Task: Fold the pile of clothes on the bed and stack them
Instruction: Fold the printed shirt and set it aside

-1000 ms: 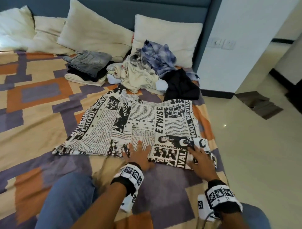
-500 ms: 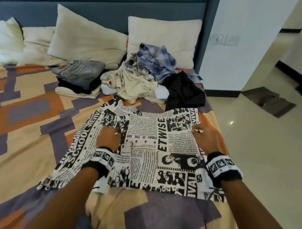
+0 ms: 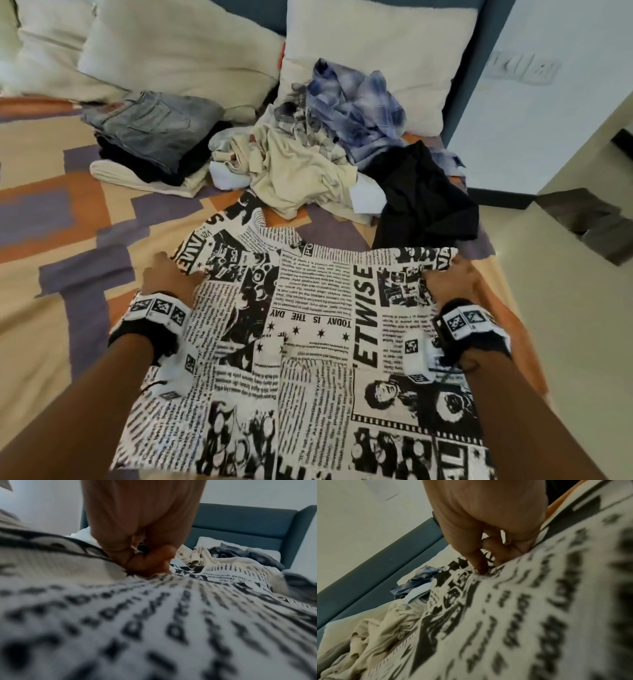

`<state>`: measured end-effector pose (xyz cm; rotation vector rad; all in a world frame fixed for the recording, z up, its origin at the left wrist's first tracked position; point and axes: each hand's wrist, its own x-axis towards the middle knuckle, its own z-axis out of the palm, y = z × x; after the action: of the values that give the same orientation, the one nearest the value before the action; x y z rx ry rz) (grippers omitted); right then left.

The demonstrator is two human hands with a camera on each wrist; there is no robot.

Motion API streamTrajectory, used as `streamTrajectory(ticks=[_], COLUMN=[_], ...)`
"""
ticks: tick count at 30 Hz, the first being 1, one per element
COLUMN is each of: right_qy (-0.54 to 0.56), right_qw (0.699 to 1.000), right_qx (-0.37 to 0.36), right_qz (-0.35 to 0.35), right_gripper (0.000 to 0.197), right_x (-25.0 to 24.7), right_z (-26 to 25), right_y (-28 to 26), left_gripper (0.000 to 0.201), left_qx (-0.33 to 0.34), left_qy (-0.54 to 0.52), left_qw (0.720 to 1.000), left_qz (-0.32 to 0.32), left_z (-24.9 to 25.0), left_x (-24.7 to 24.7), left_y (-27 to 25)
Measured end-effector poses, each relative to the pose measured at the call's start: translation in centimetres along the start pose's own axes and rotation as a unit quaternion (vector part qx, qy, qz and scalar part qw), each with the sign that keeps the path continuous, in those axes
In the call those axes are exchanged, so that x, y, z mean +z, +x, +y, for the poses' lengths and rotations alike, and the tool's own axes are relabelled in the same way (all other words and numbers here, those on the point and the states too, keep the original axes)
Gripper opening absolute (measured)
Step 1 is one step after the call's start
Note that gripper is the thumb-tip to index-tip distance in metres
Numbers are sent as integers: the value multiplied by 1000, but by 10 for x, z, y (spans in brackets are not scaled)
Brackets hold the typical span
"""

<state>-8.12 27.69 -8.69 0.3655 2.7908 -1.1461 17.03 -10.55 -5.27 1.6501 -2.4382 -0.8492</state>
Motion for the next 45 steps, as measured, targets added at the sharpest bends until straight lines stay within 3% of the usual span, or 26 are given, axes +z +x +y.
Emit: streamTrajectory(ticks=[3, 5, 9, 11, 13, 15, 16, 18, 19, 22, 25, 27, 29, 32, 35, 41, 45], right_qy=[14, 60, 219, 213, 179, 152, 129, 98, 77, -77, -228, -225, -194, -139, -77, -55, -162], right_qw=[998, 997, 968, 965, 964, 965, 966, 960, 955, 930, 904, 905, 907, 912, 922, 921, 917], right_qx=[-40, 4, 94, 87, 58, -39, -105, -232, -280, -346, -333, -337, -358, -378, -376, -384, -364], right_qz=[-51, -56, 73, 128, 187, 209, 199, 125, 67, -102, -140, -131, -107, -79, -54, 37, 14], right_gripper=[19, 28, 27, 16, 17, 20, 20, 21, 23, 40, 53, 46, 36, 29, 22, 24, 27], right_x=[-4, -21, -48, -49, -51, -55, -53, -46, -40, -24, -26, -35, -45, -54, -59, -84, -123], right_z=[2, 1, 10, 22, 13, -9, -18, -30, -35, -41, -36, -28, -23, -20, -16, -21, -20], right_y=[19, 27, 42, 58, 51, 20, 6, -12, -19, -26, -22, -15, -7, 0, 0, -21, -42], left_gripper=[54, 49, 54, 41, 39, 61, 62, 50, 45, 51, 75, 84, 76, 44, 37, 30, 27], left_qx=[-21, -26, -68, -85, -82, -40, -3, 114, 183, 387, 420, 408, 372, 347, 353, 407, 408], left_qy=[-83, -142, -192, -165, -72, 14, 29, 12, 9, 79, 207, 259, 251, 273, 251, 271, 289], left_qw=[996, 990, 978, 981, 993, 997, 997, 986, 976, 918, 867, 856, 879, 892, 901, 872, 866], left_qz=[-2, 11, 46, 51, 49, 62, 69, 121, 115, -29, -172, -182, -161, -96, -24, 26, 28], left_z=[-8, -9, -7, -1, 12, 27, 36, 56, 66, 97, 115, 117, 121, 120, 115, 115, 102], left_x=[-9, -17, -28, -33, -33, -24, -20, -5, 3, 30, 53, 59, 55, 42, 25, -14, -39], left_y=[8, 7, 3, 1, -6, -15, -21, -20, -20, -18, -19, -16, -10, -6, -10, -37, -67])
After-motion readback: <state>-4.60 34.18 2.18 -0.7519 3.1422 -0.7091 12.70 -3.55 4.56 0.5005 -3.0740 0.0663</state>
